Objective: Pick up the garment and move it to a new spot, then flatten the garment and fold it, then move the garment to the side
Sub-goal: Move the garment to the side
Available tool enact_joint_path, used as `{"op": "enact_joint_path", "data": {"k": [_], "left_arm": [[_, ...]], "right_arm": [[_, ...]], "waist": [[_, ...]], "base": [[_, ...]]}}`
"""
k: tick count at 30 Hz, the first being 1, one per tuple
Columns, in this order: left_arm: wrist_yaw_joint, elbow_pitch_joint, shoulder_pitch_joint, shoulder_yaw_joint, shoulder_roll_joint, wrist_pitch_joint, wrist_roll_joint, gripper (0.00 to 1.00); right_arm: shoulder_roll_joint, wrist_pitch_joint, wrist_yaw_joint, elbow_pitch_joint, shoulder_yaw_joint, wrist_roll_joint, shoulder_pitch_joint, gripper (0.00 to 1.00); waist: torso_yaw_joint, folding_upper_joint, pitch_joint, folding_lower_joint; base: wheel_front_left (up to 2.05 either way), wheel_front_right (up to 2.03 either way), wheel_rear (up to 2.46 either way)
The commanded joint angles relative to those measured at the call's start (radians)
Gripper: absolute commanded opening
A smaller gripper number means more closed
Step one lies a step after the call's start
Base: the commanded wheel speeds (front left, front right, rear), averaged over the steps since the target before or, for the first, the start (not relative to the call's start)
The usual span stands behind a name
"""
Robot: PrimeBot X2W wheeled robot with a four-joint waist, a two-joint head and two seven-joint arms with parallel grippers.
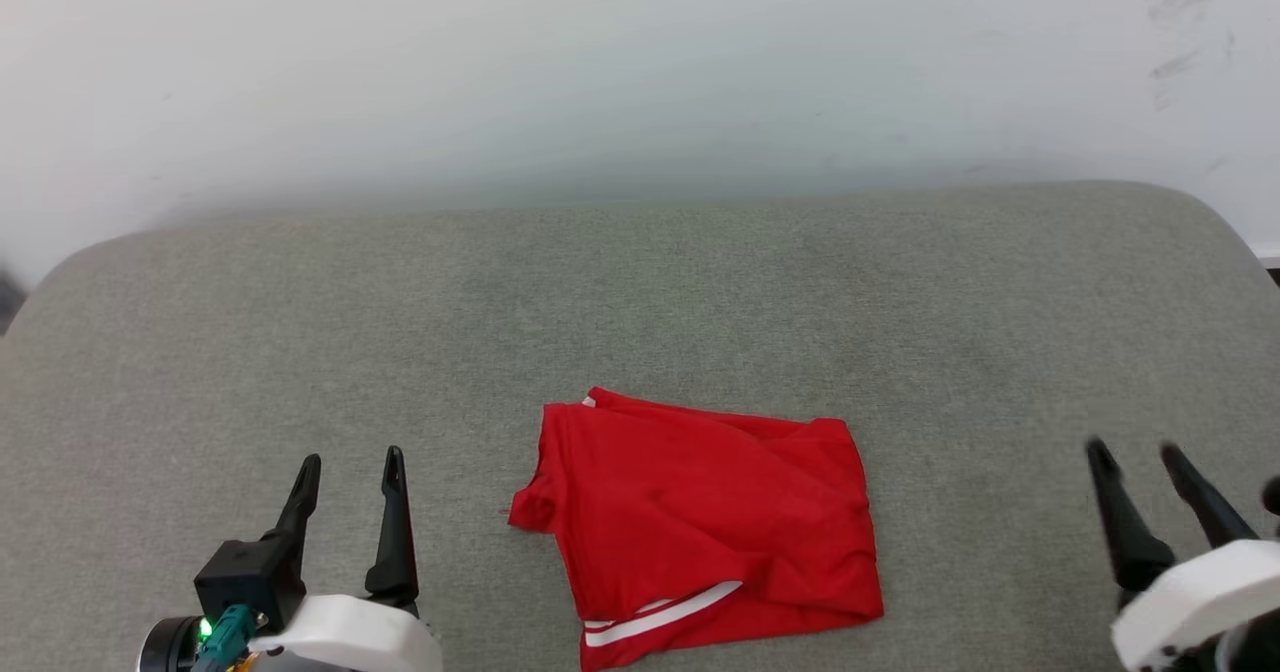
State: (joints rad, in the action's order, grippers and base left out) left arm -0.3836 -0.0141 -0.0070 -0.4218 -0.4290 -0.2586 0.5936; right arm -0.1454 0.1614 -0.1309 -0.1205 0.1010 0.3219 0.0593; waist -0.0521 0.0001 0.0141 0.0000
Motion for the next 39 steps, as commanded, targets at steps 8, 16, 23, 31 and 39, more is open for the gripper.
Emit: {"op": "enact_joint_path", "data": {"k": [8,16,23,31,39], "left_arm": [[0.017,0.0,-0.046,0.007,0.03,-0.007,-0.022,1.0],[0.046,0.001,-0.101,0.011,0.082,-0.008,-0.059,1.0],[0.072,0.016,-0.127,0.025,0.111,-0.008,-0.089,1.0],[0.093,0.038,-0.136,0.041,0.122,-0.008,-0.105,1.0],[0.093,0.049,-0.093,0.056,0.117,-0.007,-0.11,1.0]], "right_arm": [[-0.043,0.312,0.0,0.248,0.151,0.195,-0.06,1.0],[-0.033,0.563,0.0,0.431,0.093,0.453,-0.169,1.0],[0.013,0.582,0.0,0.528,-0.012,0.646,-0.266,1.0],[-0.007,0.559,0.001,0.629,-0.113,0.745,-0.302,0.0],[-0.093,0.454,0.0,0.582,-0.251,0.705,-0.327,0.0]], "waist": [[0.049,-0.0001,-0.029,0.0],[0.131,-0.0001,-0.098,0.0],[0.181,-0.0001,-0.152,0.0],[0.202,-0.0001,-0.157,0.0],[0.148,-0.0001,-0.085,0.0]], "base": [[0.0,0.0,0.0],[0.0,0.0,0.0],[0.0,0.0,0.0],[0.0,0.0,0.0],[0.0,0.0,0.0]]}}
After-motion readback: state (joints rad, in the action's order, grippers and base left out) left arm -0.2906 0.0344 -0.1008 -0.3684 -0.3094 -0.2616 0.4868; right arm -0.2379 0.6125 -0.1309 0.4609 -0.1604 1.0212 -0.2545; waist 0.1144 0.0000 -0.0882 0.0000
